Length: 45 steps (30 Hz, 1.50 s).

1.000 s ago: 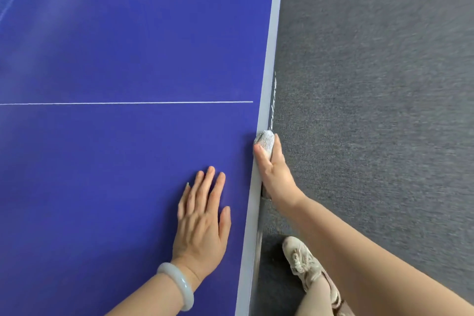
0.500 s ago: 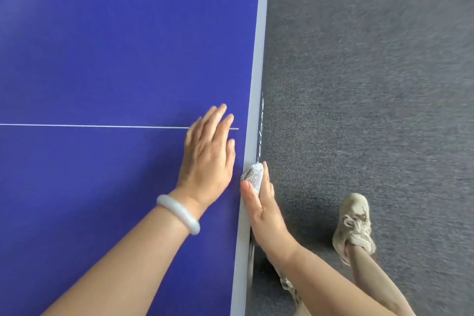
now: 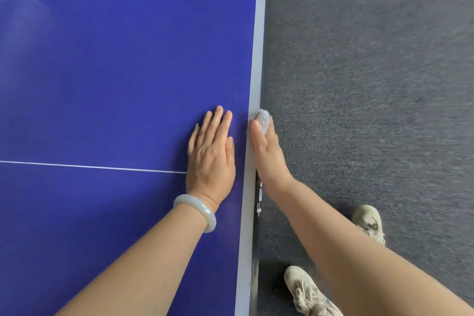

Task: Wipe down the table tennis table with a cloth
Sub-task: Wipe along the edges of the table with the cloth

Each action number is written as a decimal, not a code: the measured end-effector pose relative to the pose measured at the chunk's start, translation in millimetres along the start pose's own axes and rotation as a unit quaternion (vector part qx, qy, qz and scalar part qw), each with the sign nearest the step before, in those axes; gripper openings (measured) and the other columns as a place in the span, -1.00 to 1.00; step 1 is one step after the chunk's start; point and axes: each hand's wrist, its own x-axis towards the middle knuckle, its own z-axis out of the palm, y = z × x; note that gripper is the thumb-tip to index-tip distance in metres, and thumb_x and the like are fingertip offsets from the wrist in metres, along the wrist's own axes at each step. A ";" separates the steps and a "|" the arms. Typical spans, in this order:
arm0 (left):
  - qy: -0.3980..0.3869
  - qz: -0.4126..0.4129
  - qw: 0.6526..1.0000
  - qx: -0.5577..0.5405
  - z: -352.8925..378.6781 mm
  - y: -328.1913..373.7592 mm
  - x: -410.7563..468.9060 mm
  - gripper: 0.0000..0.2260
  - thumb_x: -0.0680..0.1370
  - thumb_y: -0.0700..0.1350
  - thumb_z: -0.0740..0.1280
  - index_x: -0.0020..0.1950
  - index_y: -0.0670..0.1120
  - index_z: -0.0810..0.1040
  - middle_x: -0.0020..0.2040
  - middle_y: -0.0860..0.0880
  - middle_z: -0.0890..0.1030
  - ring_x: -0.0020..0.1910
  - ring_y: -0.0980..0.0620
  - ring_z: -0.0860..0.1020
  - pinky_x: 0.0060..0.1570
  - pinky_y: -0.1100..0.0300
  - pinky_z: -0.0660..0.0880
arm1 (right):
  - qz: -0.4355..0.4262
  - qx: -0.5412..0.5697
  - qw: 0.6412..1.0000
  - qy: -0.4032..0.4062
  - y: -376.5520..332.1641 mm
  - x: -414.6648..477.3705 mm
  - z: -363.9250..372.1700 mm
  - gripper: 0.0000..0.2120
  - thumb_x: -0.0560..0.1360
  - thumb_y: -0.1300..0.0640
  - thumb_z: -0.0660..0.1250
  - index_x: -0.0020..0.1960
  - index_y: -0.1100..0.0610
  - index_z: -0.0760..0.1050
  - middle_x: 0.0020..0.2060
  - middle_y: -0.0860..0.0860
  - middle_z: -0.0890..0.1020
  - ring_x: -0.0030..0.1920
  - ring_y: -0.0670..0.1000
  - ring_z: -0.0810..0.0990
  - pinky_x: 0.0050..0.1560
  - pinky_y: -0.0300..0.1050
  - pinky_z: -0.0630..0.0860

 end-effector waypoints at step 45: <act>0.014 -0.082 0.996 -0.015 10.3 15.9 241.2 -0.55 0.67 -0.13 0.14 0.57 -0.06 0.21 0.59 0.00 0.15 0.58 0.05 0.06 0.52 0.00 0.05 | -0.053 -0.105 0.993 -0.032 -86.5 149.6 -9.6 -0.30 0.67 0.14 0.15 0.61 0.10 -0.25 0.61 0.02 -0.13 0.59 -0.09 -0.17 0.49 -0.28 -0.17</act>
